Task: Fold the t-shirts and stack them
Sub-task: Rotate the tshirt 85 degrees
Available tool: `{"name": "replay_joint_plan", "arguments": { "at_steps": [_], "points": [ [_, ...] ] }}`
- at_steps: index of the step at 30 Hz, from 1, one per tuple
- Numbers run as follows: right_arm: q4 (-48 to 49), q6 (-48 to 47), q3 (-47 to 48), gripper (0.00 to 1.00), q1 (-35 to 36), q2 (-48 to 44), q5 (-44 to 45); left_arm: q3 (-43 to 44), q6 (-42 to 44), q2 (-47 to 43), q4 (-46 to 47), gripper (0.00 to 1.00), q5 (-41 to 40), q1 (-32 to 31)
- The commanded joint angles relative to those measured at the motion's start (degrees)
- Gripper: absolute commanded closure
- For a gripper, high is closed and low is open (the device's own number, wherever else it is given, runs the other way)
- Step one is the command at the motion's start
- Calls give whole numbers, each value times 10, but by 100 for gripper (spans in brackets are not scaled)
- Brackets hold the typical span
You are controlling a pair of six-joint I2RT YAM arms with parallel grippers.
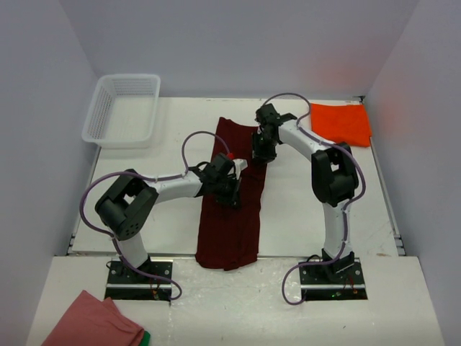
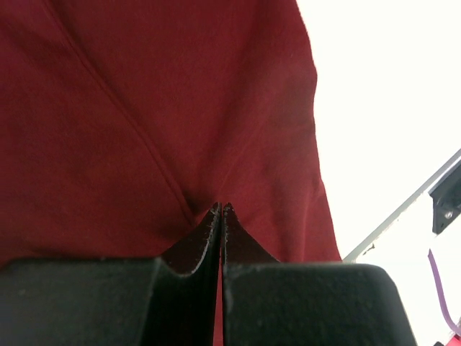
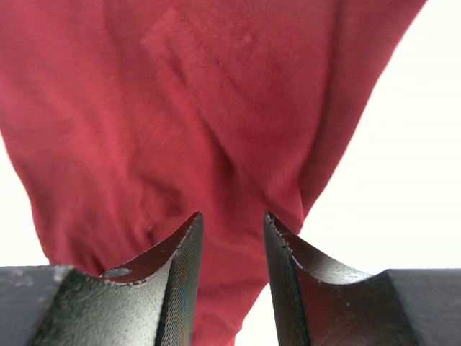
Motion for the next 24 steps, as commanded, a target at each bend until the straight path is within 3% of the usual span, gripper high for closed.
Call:
{"name": "replay_joint_plan", "arguments": {
  "at_steps": [1, 7, 11, 12, 13, 19, 24],
  "points": [
    [23, 4, -7, 59, 1, -103, 48, 33, 22, -14, -12, 100, -26, 2],
    [1, 16, -45, 57, 0, -211, 71, 106, 26, -9, -29, 100, -69, 1],
    [-12, 28, -99, 58, 0, -278, 127, 239, 39, 66, -68, 100, -79, 5],
    [-9, 30, -111, 65, 0, -309, 143, 268, 45, 83, -78, 100, -84, 7],
    [-7, 33, -126, 100, -1, -324, 149, 323, 47, 119, -93, 100, -86, 10],
    [2, 37, -228, 100, -6, -418, 156, 507, 48, 256, -144, 100, -56, 41],
    [-5, 37, -279, 100, -22, -473, 160, 546, 42, 306, -142, 100, -24, 72]
  ]
}}
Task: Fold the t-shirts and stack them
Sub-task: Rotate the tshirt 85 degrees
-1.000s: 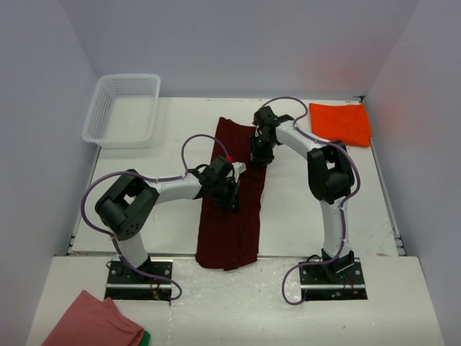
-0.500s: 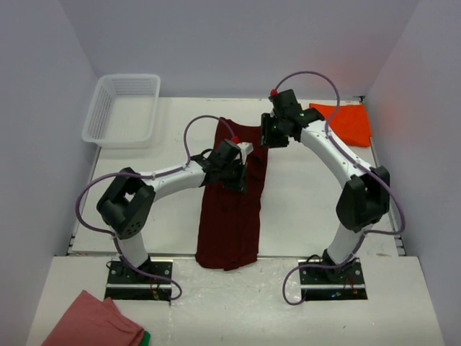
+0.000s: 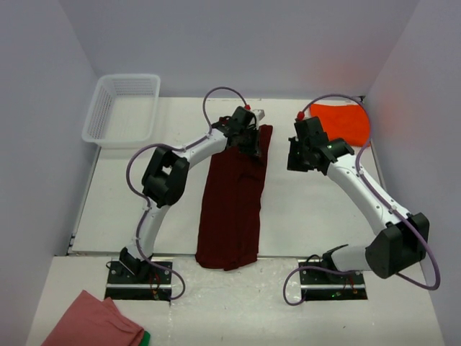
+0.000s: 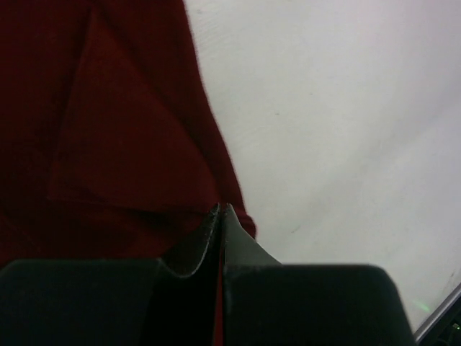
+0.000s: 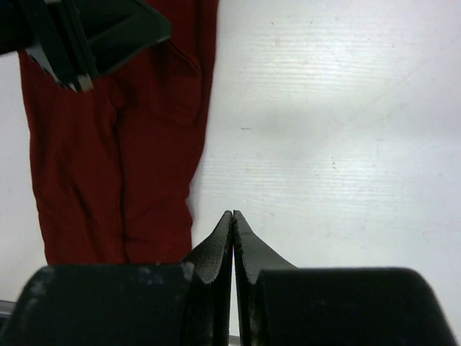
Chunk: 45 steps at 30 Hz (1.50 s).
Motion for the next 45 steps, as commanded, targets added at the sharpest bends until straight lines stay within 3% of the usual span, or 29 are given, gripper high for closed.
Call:
{"name": "replay_joint_plan", "arguments": {
  "at_steps": [1, 17, 25, 32, 38, 45],
  "points": [
    [1, 9, -26, 100, -16, -52, 18, 37, 9, 24, -28, 100, 37, 23],
    [-1, 13, -57, 100, -30, -98, -33, 69, 7, 133, -9, 100, 97, 64],
    [12, 14, -75, 100, -31, -77, -41, 155, 0, 226, -8, 100, 145, 93],
    [65, 15, -120, 100, -30, -88, -90, 212, -25, 268, 34, 100, 190, 134],
    [98, 7, -157, 93, -17, -86, -172, 270, -56, 304, 101, 100, 231, 159],
    [90, 5, -171, 88, -2, -110, -204, 308, -114, 365, 166, 99, 262, 195]
  ]
}}
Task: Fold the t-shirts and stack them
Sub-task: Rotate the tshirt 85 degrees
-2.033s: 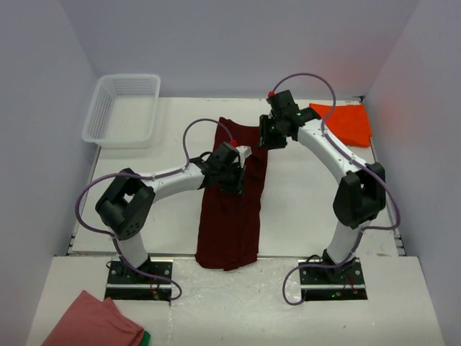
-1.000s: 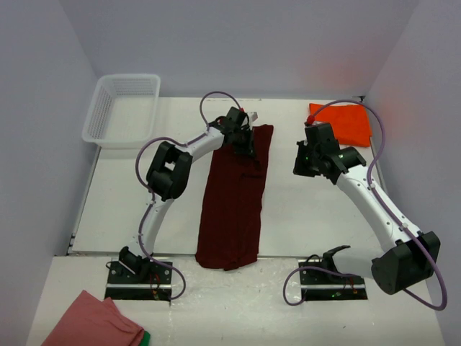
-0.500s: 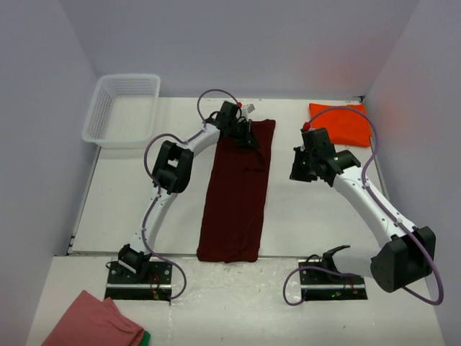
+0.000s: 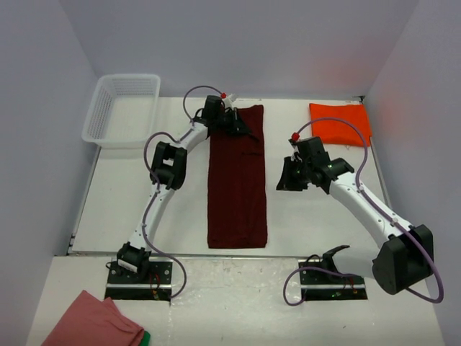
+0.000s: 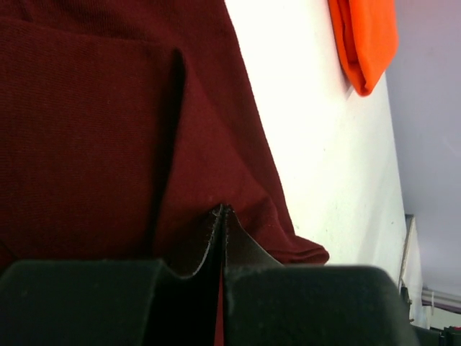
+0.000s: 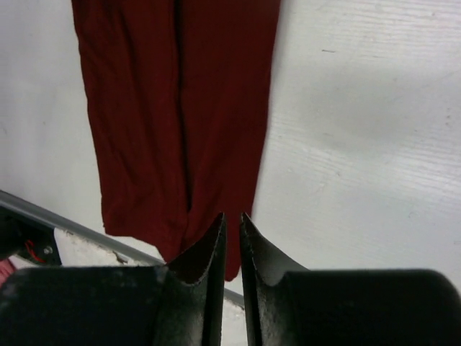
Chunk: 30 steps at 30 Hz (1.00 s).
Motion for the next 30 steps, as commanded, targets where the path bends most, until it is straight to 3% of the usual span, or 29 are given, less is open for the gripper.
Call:
{"name": "replay_joint_plan", "arguments": {
  "at_steps": [1, 5, 8, 10, 15, 22, 27, 30],
  "points": [
    [20, -5, -7, 86, 6, -27, -47, 17, -28, 54, 27, 99, -18, 31],
    [48, -5, -42, 63, 14, -24, -76, 12, -44, 45, 76, 98, 17, 44],
    [71, -1, -64, 57, 23, -3, -85, 3, -22, 16, 84, 92, 19, 44],
    [86, 2, -72, 53, 30, 14, -81, 7, -19, 2, 84, 83, 19, 48],
    [102, 18, -96, 52, 33, 25, -59, 3, -30, -50, 84, 63, 39, 59],
    [144, 51, -165, 52, 34, 9, -48, -68, 7, -174, 24, 50, 24, 55],
    [181, 101, -202, 52, 34, 20, -62, -164, 40, -304, -64, 50, -83, 31],
    [210, 123, -224, 52, 35, 17, -75, -275, 44, -397, -118, 51, -189, -1]
  ]
}}
